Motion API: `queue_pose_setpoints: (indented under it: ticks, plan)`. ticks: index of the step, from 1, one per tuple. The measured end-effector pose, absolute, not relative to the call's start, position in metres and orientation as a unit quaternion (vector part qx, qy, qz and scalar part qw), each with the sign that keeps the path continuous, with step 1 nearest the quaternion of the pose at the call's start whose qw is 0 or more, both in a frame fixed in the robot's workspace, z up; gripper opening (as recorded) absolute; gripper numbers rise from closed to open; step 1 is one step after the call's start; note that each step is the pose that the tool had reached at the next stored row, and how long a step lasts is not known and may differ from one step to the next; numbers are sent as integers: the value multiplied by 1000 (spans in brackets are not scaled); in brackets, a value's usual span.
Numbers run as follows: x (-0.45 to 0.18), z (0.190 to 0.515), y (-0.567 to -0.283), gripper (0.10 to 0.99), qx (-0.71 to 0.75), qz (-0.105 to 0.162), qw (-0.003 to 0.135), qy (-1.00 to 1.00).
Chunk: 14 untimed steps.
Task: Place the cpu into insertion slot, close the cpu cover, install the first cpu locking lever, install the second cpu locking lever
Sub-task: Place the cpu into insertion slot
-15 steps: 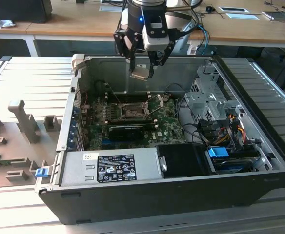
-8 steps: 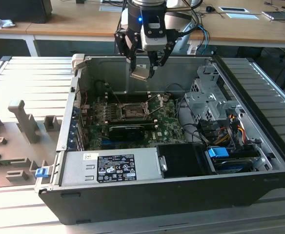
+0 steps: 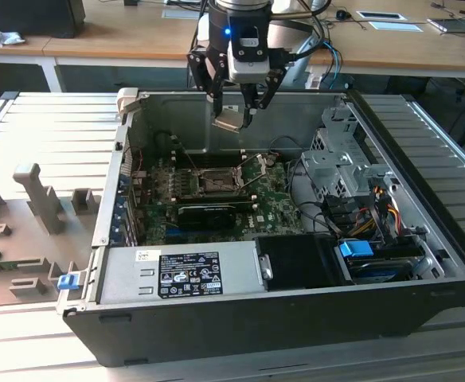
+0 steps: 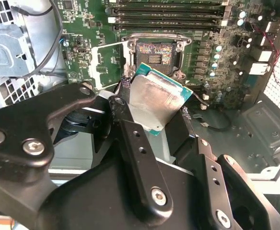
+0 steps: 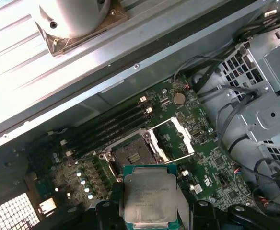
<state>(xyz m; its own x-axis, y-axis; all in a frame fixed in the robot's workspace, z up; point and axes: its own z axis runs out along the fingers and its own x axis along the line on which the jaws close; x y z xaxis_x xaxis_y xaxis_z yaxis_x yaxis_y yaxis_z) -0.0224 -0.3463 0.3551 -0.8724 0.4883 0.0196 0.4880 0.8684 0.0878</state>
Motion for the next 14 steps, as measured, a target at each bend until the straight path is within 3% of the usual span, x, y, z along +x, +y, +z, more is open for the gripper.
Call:
queue_pose_setpoints:
  ticks: [14]
  plan:
    - [-22, 355, -346, 533, 288, 45, 3, 957]
